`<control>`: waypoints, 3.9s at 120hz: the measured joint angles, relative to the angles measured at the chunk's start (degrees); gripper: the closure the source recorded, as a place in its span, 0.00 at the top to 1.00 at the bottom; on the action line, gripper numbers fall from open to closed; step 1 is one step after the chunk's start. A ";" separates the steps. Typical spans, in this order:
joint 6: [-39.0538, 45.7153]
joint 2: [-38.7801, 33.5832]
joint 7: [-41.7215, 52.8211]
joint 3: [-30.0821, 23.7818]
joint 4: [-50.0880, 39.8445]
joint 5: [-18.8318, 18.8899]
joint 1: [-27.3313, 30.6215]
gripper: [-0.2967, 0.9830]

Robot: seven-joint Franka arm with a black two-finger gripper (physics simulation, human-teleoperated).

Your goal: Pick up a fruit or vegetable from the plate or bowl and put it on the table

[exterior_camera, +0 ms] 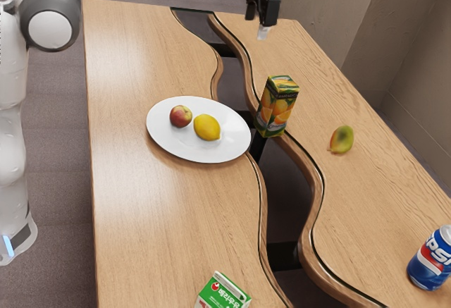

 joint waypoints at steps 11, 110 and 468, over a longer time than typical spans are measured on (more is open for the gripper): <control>0.23 0.29 7.35 2.66 -3.92 0.72 2.95 0.77; 32.87 -7.82 49.39 3.55 -46.74 2.64 1.94 0.77; 28.98 -10.13 51.20 0.84 -42.30 -0.86 2.16 0.51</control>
